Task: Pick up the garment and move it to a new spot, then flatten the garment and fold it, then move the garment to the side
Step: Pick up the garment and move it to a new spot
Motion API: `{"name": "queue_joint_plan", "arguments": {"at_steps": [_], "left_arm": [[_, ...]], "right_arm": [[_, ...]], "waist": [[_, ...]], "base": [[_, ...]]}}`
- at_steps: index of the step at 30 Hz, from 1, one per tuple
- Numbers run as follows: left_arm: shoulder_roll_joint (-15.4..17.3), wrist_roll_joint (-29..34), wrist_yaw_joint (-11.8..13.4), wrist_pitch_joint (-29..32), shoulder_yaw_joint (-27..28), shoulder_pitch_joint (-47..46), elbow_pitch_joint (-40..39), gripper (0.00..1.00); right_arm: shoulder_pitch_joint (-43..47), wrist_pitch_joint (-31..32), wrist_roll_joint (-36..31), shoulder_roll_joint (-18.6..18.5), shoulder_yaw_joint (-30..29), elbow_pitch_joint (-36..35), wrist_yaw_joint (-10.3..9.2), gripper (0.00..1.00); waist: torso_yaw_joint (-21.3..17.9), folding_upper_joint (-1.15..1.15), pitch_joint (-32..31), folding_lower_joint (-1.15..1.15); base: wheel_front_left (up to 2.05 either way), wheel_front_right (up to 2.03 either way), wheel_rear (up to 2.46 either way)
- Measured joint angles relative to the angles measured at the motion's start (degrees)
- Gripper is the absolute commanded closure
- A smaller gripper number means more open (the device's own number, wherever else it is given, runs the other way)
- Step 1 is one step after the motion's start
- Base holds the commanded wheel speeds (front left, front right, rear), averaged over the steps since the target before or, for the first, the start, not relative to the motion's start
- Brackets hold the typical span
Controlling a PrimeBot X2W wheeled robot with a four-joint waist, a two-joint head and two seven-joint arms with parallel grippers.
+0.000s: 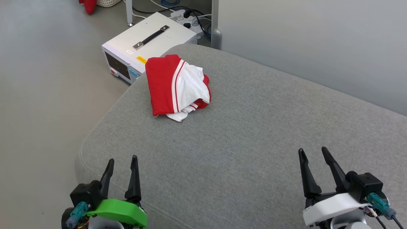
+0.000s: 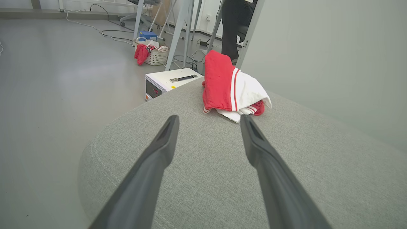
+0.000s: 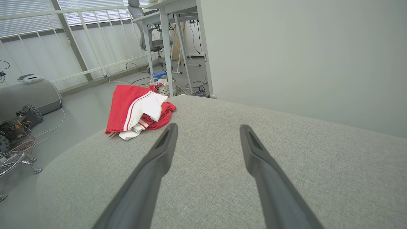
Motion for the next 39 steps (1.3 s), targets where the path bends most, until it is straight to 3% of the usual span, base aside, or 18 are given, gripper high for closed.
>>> {"name": "queue_joint_plan", "arguments": {"at_steps": [15, 22, 24, 25, 29, 33, 39], "left_arm": [[-0.03, 0.93, -0.54, 0.00, -1.19, -1.19, -0.60, 0.00], [0.63, -0.60, -1.94, 0.02, -2.09, -9.98, 6.00, 0.00], [2.41, -1.63, -2.23, 0.94, -3.39, -14.50, 7.95, 0.00], [6.15, -4.52, -2.30, 5.13, -5.45, -21.82, 10.34, 0.00], [11.98, -12.33, -2.31, 13.63, -10.10, -31.33, 12.71, 0.00], [19.08, -19.90, -2.41, 22.70, -14.43, -38.80, 15.02, 0.00], [26.44, -28.84, -2.42, 34.44, -18.82, -46.53, 19.36, 0.00]], "right_arm": [[-1.01, -0.19, -1.05, 0.03, -0.64, -0.54, 0.00, 0.00], [-2.80, -0.24, -3.74, 0.04, -0.65, -1.87, 0.00, 0.00], [-3.76, -0.24, -4.46, 0.04, -0.62, -2.23, 0.00, 0.00], [-5.15, -0.25, -5.35, -0.04, -0.22, -2.67, 0.00, 0.00], [-7.29, -0.24, -6.72, -0.58, 0.57, -3.28, 0.00, 0.00], [-9.51, -0.24, -7.06, -0.93, 0.40, -3.94, 0.00, 0.00], [-10.84, -0.24, -7.11, -1.00, 0.65, -3.91, 0.00, 0.00]], "waist": [[-1.26, 0.00, 2.53, 0.00], [-3.58, 0.00, 6.07, 0.00], [-4.43, 0.00, 7.55, 0.00], [-5.75, 0.00, 9.86, 0.00], [-7.86, 0.00, 13.28, 0.00], [-10.42, 0.00, 16.69, 0.01], [-14.64, 0.00, 21.09, 0.01]], "base": [[0.00, 0.00, 0.00], [0.00, 0.00, 0.00], [0.00, 0.00, 0.00], [0.00, 0.00, 0.00], [0.00, 0.00, 0.00], [0.00, 0.00, 0.00], [0.00, 0.00, 0.00]]}}
